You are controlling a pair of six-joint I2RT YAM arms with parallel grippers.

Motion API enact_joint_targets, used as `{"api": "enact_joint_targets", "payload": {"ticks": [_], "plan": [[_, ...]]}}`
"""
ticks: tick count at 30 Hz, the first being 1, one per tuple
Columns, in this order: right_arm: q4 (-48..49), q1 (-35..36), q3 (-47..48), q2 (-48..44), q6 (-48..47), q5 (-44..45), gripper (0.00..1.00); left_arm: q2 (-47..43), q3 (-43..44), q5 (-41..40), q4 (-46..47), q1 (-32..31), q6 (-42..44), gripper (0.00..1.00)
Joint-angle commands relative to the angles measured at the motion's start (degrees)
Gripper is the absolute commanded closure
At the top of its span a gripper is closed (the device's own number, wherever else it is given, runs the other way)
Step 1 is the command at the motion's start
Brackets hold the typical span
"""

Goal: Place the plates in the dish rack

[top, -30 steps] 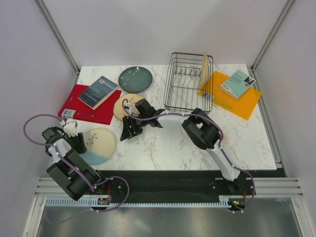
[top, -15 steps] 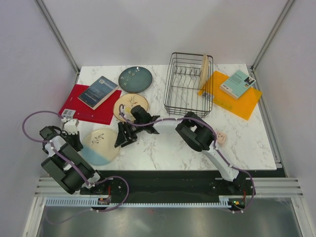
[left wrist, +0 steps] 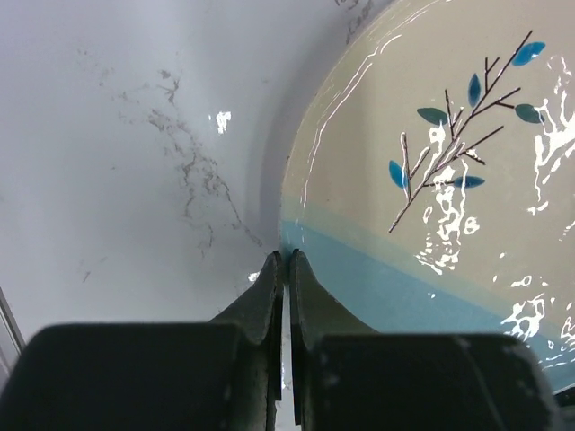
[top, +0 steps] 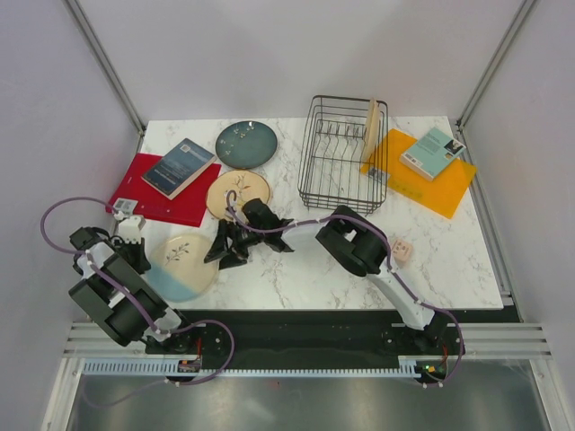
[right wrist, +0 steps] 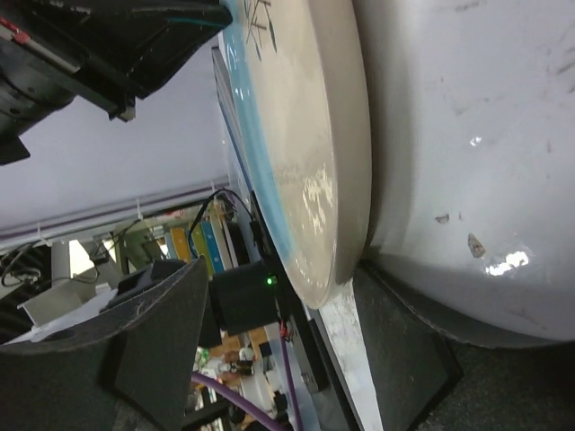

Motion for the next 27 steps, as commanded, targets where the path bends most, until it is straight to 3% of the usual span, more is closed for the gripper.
{"api": "enact_joint_targets", "payload": {"ticks": [1,7,10,12,13,14,19,23,27], "plan": [[0.0,3.2,-2.0,2.6,1.9,14.6,0.26,3.3,0.6,7.4,-15.9,-0.6,3.3,0.98],[-1.0,3.2,0.6,3.8,0.2,17.4,0.28,3.8,2.5,9.9,-18.1,-0.6,1.7,0.98],[-2.1,3.1,0.2,2.9,-1.8,17.3,0.36,3.4,2.5,9.5,-17.8,-0.6,1.6,0.98],[-2.2,2.6,-0.7,1.9,-2.3,17.6,0.48,3.9,2.5,8.7,-17.6,-0.6,0.7,0.96],[-2.2,2.4,-1.9,1.3,-2.4,17.8,0.56,4.0,2.7,8.4,-17.6,-0.6,0.4,0.93],[-3.1,1.8,-2.4,0.8,-2.5,18.0,0.72,3.9,2.7,8.1,-17.5,-0.7,-0.2,0.89],[-6.5,-0.5,-5.0,-4.6,-8.8,17.2,1.0,1.7,2.4,8.1,-16.0,-0.6,-1.5,0.72],[-12.7,-4.0,-5.2,-9.6,-18.0,12.8,1.0,-2.0,3.2,9.4,-14.8,-0.7,-2.7,0.42],[-21.8,-7.8,-3.9,-19.0,-30.8,7.5,1.0,-7.6,8.2,12.4,-14.4,-0.7,-4.1,0.38]]}}
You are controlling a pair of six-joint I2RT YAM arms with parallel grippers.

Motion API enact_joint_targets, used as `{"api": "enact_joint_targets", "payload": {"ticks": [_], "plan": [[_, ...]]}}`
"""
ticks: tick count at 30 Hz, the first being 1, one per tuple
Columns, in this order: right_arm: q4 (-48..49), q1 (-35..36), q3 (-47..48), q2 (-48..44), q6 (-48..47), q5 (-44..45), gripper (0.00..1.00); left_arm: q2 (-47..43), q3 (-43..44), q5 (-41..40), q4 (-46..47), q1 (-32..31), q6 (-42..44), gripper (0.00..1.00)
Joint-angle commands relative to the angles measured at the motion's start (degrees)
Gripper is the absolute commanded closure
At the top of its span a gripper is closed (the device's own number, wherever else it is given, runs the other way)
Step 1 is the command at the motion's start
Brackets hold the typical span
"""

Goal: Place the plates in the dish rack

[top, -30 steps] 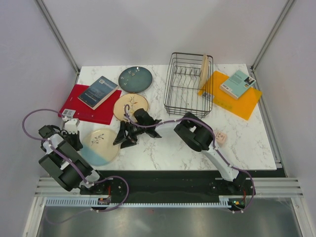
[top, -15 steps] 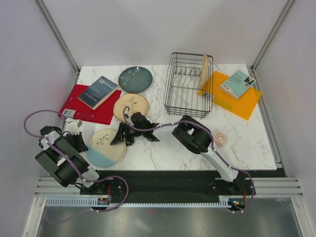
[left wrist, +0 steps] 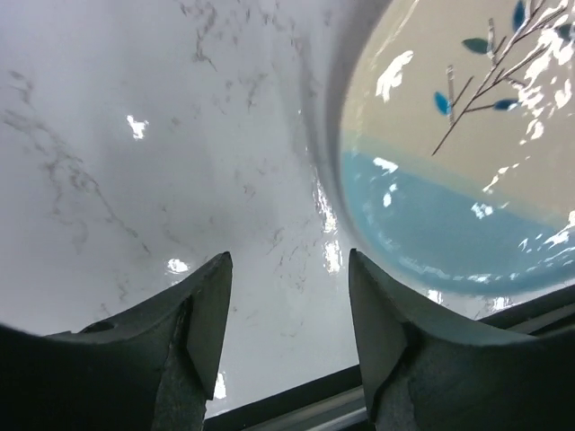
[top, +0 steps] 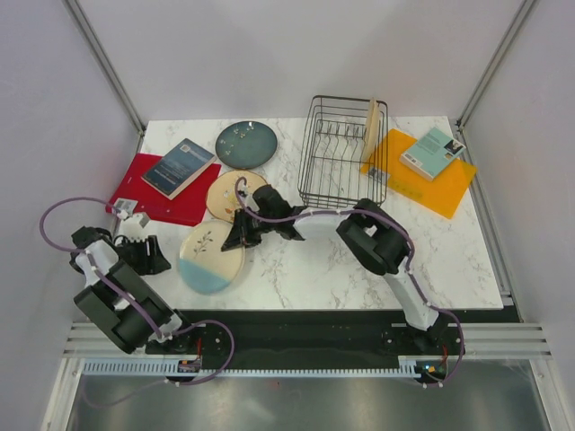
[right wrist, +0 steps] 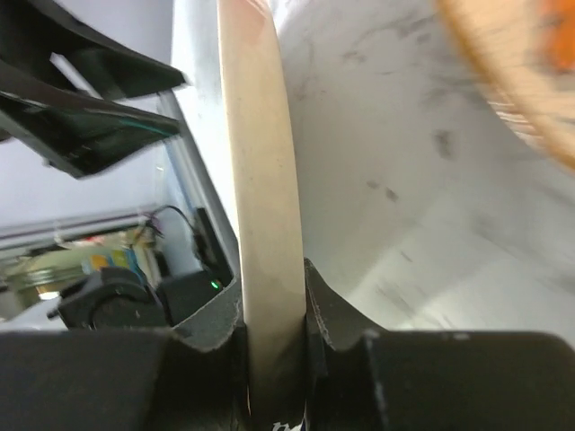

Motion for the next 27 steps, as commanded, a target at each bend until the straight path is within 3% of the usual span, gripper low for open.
{"api": "enact_joint_targets", "payload": {"ticks": [1,5,8,11,15,18,19,21,23,27], "plan": [[-14.7,-7.1,0.8,-11.7,-18.5,-2.7,1.0,-7.8,6.3,5.7,0.2,-0.2,-3.6,0.37],[-28.5,-14.1,4.9,-19.9,-30.7,-2.2,1.0,-10.3,12.1,8.0,5.3,-0.9,-11.5,0.33],[-32.1,-19.9,10.2,-23.4,-32.7,-1.7,1.0,-10.5,13.1,8.0,8.1,-5.4,-14.6,0.34],[-34.1,-23.6,17.4,-24.8,-34.1,-0.7,1.0,-16.1,8.1,1.2,15.0,-16.0,-16.5,0.35],[-34.3,-26.3,25.7,-25.7,-35.8,8.1,1.0,-20.7,2.0,-6.5,28.4,-34.3,-19.7,0.33],[-34.3,-27.2,29.1,-25.9,-38.2,20.9,1.0,-19.3,2.3,-10.3,30.3,-43.8,-24.8,0.33],[-33.6,-27.2,29.3,-25.9,-39.1,30.3,1.0,-17.1,2.9,-10.7,30.5,-45.3,-27.6,0.33],[-32.8,-27.1,29.7,-26.2,-38.7,40.4,1.0,-14.4,4.2,-11.0,30.4,-48.9,-30.1,0.34],[-33.1,-26.9,30.7,-25.4,-38.1,53.6,1.0,-14.0,4.1,-10.5,31.5,-50.1,-32.5,0.35],[-32.8,-26.6,33.8,-23.6,-40.6,69.1,1.0,-15.1,2.5,-10.3,32.5,-51.8,-33.0,0.35]]}}
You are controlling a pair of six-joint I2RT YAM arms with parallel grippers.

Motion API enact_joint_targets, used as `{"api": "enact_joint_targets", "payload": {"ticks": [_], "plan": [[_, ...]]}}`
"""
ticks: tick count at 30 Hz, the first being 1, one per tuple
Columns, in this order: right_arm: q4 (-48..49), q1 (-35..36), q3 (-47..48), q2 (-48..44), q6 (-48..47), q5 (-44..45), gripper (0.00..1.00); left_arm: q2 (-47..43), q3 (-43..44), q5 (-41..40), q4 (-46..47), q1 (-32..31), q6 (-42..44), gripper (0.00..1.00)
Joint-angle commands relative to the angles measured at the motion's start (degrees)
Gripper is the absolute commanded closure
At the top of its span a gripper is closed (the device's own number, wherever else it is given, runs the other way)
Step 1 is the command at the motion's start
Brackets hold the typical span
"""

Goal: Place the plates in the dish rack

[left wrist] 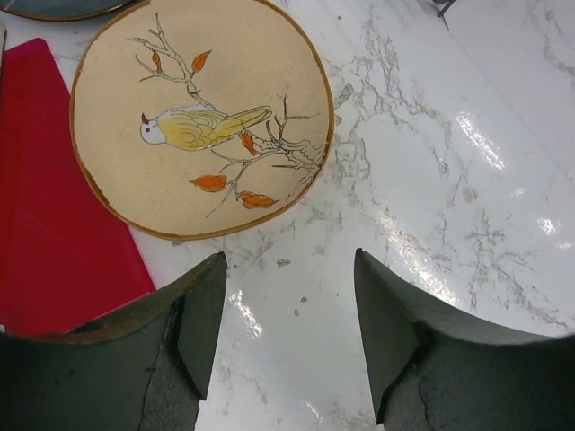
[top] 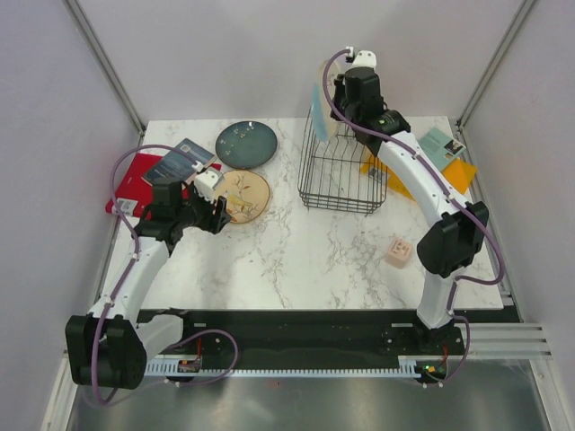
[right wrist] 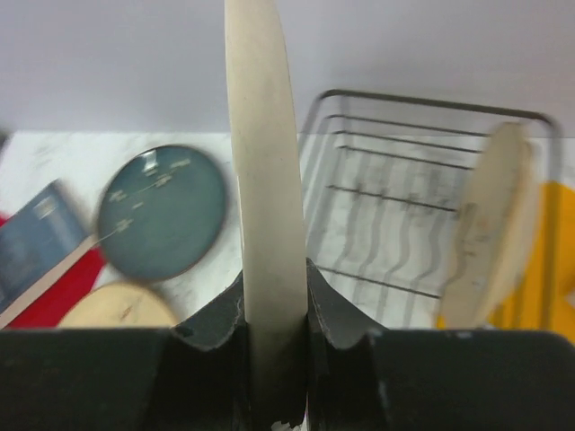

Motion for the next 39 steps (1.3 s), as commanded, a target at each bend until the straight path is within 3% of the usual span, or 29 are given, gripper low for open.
{"api": "enact_joint_targets", "payload": {"ticks": [1,9,14,39], "plan": [[5.1,-0.1,6.5,0.0,-3.7,27.0,1.0,-1.7,-0.3,-1.6,4.6,-1.3,-5.1,0.35],[5.1,-0.1,8.1,3.9,-9.5,39.6,1.0,-4.3,-4.4,-1.1,4.7,-1.4,-5.9,0.35],[5.3,0.0,9.0,7.1,-12.9,42.5,1.0,-5.4,-5.6,-0.6,4.7,-1.5,-6.7,0.35],[4.6,-0.3,10.1,14.6,-12.4,38.3,1.0,-5.3,-6.6,-0.3,3.4,-1.5,-7.5,0.35]]}}
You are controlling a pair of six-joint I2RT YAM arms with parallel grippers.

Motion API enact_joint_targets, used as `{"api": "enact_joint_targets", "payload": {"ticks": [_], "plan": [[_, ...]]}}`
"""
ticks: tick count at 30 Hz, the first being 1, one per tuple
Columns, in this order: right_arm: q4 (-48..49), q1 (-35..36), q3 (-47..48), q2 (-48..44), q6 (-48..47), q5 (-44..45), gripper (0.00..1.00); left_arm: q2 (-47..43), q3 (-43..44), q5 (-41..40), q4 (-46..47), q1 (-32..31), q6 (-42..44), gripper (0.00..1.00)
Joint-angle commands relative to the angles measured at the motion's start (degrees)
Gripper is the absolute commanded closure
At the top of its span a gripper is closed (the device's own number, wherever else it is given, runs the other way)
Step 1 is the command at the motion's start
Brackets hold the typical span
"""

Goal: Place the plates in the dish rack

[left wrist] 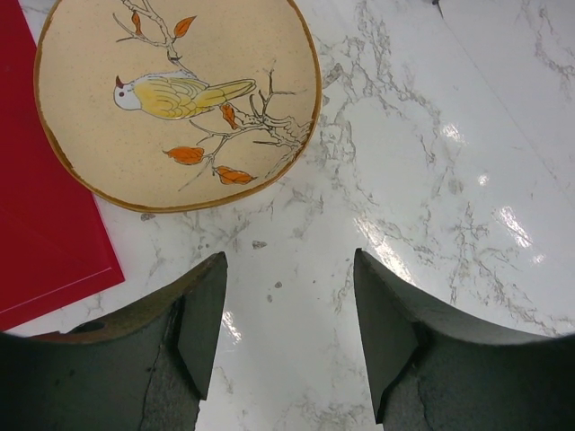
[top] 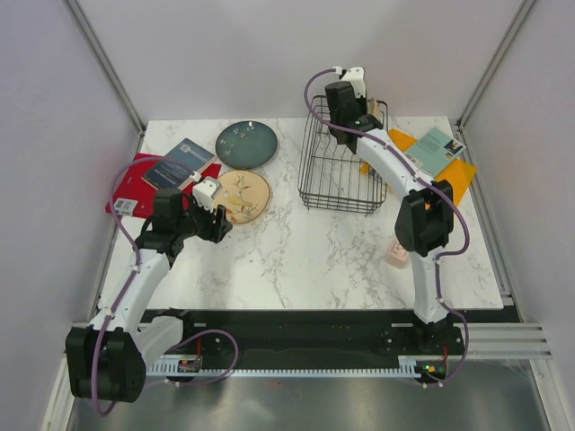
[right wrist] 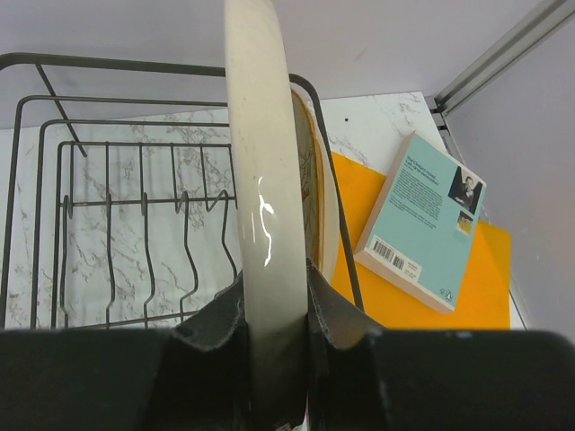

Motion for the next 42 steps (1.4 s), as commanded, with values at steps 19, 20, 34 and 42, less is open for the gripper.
{"api": "enact_joint_targets", "payload": {"ticks": [19,20,34,42], "plan": [[5.1,-4.1,8.0,6.9,2.7,-4.2,0.93,0.0,-0.1,1.0,-2.3,-0.4,-2.0,0.35],[5.2,-4.0,8.0,6.8,2.4,-4.7,0.76,0.3,-0.2,1.1,-2.3,-0.4,-2.3,0.35],[6.6,2.4,1.8,-5.9,-2.4,-7.3,0.5,9.6,3.0,-8.2,0.7,-0.3,-10.4,0.3],[2.8,11.9,-18.9,-20.2,4.6,-27.5,0.4,20.9,13.5,-15.6,2.1,0.1,-16.4,0.28]]}}
